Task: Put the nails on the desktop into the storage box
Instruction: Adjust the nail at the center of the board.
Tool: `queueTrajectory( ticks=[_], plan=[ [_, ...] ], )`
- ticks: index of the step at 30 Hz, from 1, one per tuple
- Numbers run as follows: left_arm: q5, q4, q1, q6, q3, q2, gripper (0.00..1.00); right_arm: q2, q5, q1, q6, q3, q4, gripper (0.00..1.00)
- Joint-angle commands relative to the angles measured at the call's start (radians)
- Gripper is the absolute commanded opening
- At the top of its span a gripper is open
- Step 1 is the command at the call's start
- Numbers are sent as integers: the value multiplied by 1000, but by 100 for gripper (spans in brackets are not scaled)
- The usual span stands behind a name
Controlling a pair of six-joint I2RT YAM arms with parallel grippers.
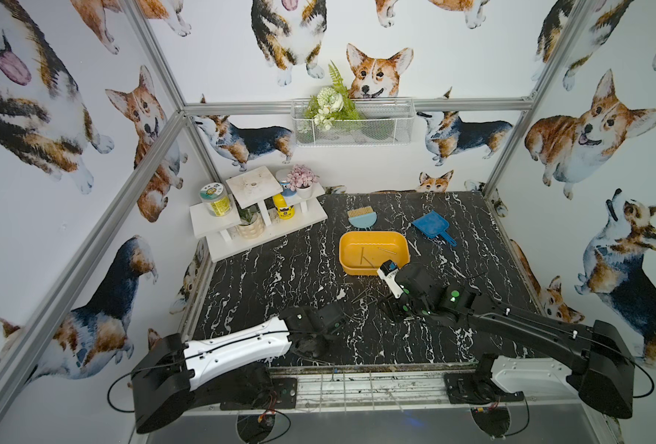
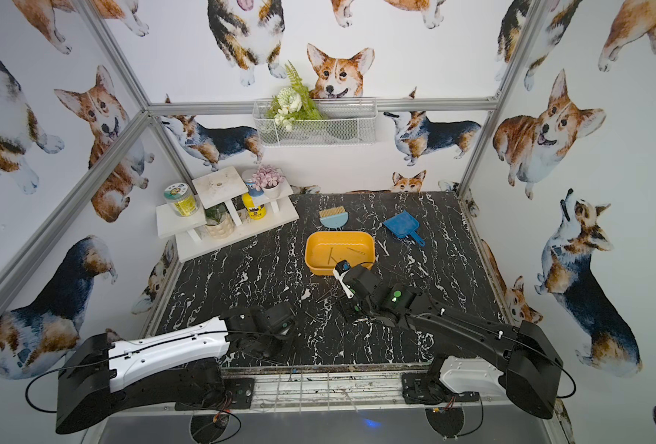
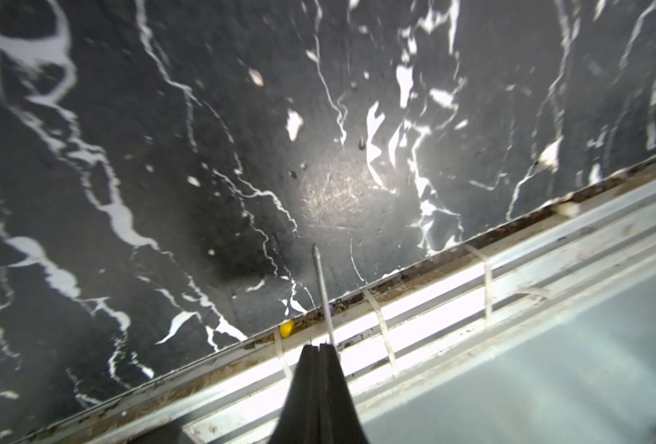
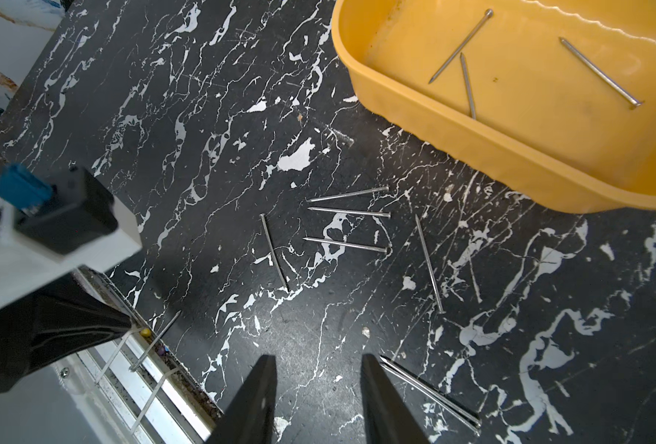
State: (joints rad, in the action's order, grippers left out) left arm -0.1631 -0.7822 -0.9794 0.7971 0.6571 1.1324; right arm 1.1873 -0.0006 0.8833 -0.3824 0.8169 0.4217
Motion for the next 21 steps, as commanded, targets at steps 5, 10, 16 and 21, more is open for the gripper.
queueTrajectory(
  ticks=[5,10,16,21],
  plan=[
    [-38,-34,164,-133,59,24,0,21,-2,-10,17,23,-17,41],
    [-51,-8,214,-191,161,119,0,25,-6,-23,23,40,-6,41],
    [-49,34,224,-195,165,159,10,10,-1,-53,17,51,19,41],
    [-65,92,270,-177,149,141,15,-33,-25,-111,-6,24,5,41]
  ],
)
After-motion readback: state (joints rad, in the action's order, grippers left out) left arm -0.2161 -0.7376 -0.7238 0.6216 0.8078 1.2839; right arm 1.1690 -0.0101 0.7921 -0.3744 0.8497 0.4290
